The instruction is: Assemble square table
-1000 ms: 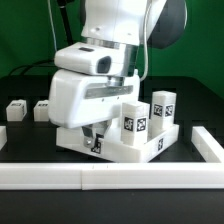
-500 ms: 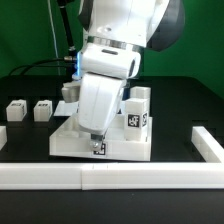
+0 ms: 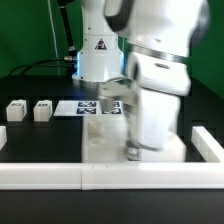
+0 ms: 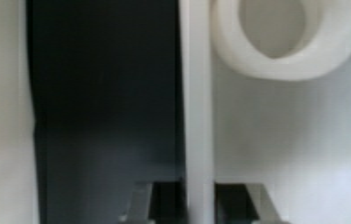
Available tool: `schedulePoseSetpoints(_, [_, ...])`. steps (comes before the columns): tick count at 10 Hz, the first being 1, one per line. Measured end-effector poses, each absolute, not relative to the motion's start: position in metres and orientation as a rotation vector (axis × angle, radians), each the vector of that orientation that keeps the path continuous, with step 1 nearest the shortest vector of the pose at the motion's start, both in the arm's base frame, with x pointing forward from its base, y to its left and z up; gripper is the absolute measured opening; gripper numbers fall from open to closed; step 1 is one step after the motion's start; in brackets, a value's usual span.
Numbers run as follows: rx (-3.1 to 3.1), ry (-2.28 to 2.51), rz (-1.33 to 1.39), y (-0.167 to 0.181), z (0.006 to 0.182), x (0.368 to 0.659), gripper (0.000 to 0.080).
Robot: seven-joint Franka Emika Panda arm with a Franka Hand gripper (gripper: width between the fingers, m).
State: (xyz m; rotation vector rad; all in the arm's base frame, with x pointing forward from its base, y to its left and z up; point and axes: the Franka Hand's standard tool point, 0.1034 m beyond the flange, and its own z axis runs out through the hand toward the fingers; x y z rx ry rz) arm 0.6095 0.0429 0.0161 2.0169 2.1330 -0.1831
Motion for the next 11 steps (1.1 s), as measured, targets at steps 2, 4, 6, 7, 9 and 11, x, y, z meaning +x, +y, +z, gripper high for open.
schedulePoseSetpoints(2, [1.923,2.196,-0.185,0.050,0.016,0.616,0.0067])
schedulePoseSetpoints(4, [1.773,2.311,-0.219,0.044,0.016,0.617,0.0066])
schedulePoseSetpoints(6, [1.646,2.397,-0.255,0.044,0.016,0.616,0.0063])
schedulePoseSetpoints(7, [1.607,2.427,-0.276,0.055,0.016,0.613,0.0062])
schedulePoseSetpoints(9, [1.549,2.491,-0.369,0.071,0.016,0.609,0.0060])
schedulePoseSetpoints(11, [1.421,2.566,-0.401,0.069,0.016,0.611,0.0061])
